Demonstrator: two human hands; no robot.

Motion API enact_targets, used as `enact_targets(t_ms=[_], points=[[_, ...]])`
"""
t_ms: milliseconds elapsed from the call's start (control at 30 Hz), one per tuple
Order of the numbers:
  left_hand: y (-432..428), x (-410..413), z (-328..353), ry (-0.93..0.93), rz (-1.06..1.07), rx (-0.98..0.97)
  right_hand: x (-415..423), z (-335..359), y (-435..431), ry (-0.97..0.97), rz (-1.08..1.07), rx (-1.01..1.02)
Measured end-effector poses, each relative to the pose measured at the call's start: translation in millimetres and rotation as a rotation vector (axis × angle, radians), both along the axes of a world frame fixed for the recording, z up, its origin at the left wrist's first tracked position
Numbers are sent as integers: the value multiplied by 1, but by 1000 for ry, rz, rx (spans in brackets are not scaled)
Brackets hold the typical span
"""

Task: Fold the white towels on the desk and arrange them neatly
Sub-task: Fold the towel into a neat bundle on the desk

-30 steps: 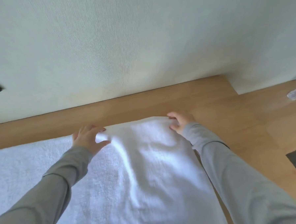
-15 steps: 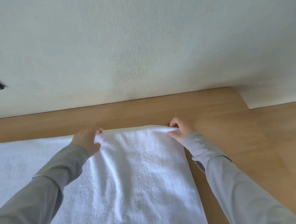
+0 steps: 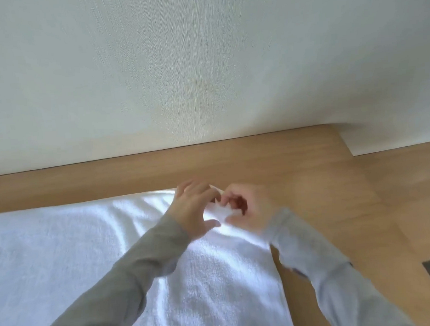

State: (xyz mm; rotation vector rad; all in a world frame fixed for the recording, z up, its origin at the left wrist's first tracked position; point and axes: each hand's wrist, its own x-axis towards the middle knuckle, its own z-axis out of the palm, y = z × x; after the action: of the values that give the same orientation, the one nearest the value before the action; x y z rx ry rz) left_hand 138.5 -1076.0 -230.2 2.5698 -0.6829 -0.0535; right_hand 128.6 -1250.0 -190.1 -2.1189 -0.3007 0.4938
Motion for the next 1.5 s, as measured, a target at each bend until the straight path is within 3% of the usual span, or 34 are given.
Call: enact_targets(t_ms=[100, 167, 233, 300, 400, 567, 633, 733, 833, 933, 1100, 1167, 1300, 1400, 1500], points=[[14, -42, 6, -158, -90, -97, -38, 6, 3, 140, 82, 259], [27, -69, 2, -127, -87, -119, -35, -8, -2, 151, -128, 292], [41, -92, -7, -86, -55, -151, -22, -28, -7, 81, -396, 137], [52, -106, -17, -59, -11, -184, -6, -49, -8, 127, -520, -2], [60, -118, -26, -3, 64, -286, 12, -69, 2, 311, -694, 34], [61, -125, -27, -10, 165, -401, 25, -67, 28, 422, -499, -275], [61, -126, -21, -72, 219, -453, 29, -56, 26, 352, -421, -364], [60, -127, -9, -213, 286, -490, 48, -35, -1, 16, -509, -406], [50, -116, 0, -251, 369, -441, 62, -30, -5, -111, -434, -570], [31, -96, 7, -206, 420, -432, 56, -52, 6, 19, -411, -653], [4, -69, -4, 123, 745, -300, 18, -65, -8, -22, -739, -204], [2, -67, -20, 207, 700, -187, 4, -64, -12, 27, -763, -33], [16, -73, -50, 193, 532, 38, 2, -64, -27, 115, -842, 110], [25, -75, -63, 171, 442, 213, 11, -65, -24, -3, -788, 8], [20, -79, -67, 116, 442, 280, 17, -71, -10, -303, -462, -267]])
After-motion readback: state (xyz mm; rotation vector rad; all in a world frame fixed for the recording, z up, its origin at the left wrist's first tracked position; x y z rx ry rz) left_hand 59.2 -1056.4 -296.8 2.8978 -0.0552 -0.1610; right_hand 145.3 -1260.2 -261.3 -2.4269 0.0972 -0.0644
